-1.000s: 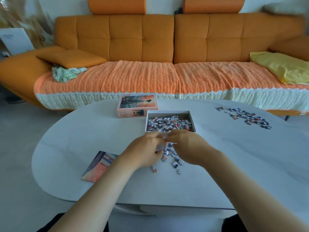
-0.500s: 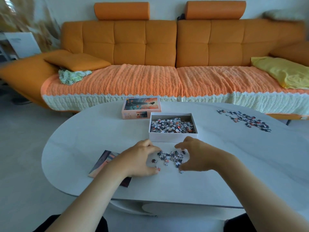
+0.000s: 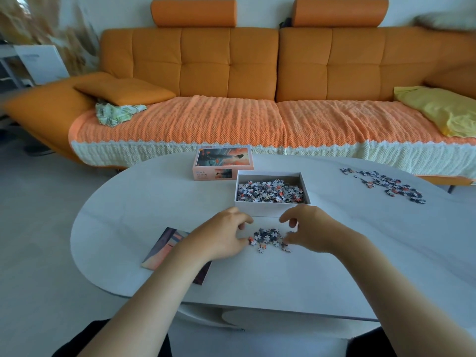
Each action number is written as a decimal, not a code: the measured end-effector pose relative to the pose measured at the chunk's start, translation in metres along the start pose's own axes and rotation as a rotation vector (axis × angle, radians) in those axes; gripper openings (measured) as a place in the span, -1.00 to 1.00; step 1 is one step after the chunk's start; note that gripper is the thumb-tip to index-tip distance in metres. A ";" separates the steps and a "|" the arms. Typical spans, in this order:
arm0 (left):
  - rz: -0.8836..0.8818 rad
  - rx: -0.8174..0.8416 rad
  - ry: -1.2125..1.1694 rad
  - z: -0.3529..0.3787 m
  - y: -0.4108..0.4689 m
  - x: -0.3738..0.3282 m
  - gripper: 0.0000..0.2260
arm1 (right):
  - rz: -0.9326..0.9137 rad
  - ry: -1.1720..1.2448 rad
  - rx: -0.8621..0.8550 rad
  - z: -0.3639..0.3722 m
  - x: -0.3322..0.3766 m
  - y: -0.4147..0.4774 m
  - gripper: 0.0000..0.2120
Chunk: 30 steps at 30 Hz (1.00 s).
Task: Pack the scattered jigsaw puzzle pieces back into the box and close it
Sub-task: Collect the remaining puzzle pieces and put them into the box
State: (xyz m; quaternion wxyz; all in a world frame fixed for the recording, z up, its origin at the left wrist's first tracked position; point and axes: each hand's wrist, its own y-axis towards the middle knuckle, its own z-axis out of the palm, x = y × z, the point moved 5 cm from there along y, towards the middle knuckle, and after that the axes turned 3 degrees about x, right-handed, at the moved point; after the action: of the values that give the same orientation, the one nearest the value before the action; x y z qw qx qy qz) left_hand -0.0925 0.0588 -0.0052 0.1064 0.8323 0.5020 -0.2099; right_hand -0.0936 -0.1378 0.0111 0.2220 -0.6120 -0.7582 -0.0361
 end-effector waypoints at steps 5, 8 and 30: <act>-0.002 -0.025 0.004 0.000 -0.003 0.003 -0.80 | 0.042 0.004 -0.066 0.001 -0.004 0.002 -0.83; 0.017 -0.063 -0.042 0.006 0.001 -0.010 -0.79 | -0.010 0.033 -0.097 0.007 0.008 0.003 -0.85; 0.015 0.128 0.053 0.021 0.013 -0.015 -0.44 | 0.056 -0.052 0.129 0.013 0.010 0.003 -0.35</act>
State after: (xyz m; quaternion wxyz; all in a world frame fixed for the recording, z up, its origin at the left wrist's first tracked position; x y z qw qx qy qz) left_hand -0.0919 0.0330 -0.0174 0.0412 0.8465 0.4837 -0.2186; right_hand -0.0962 -0.1240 0.0028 0.2421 -0.6179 -0.7472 0.0352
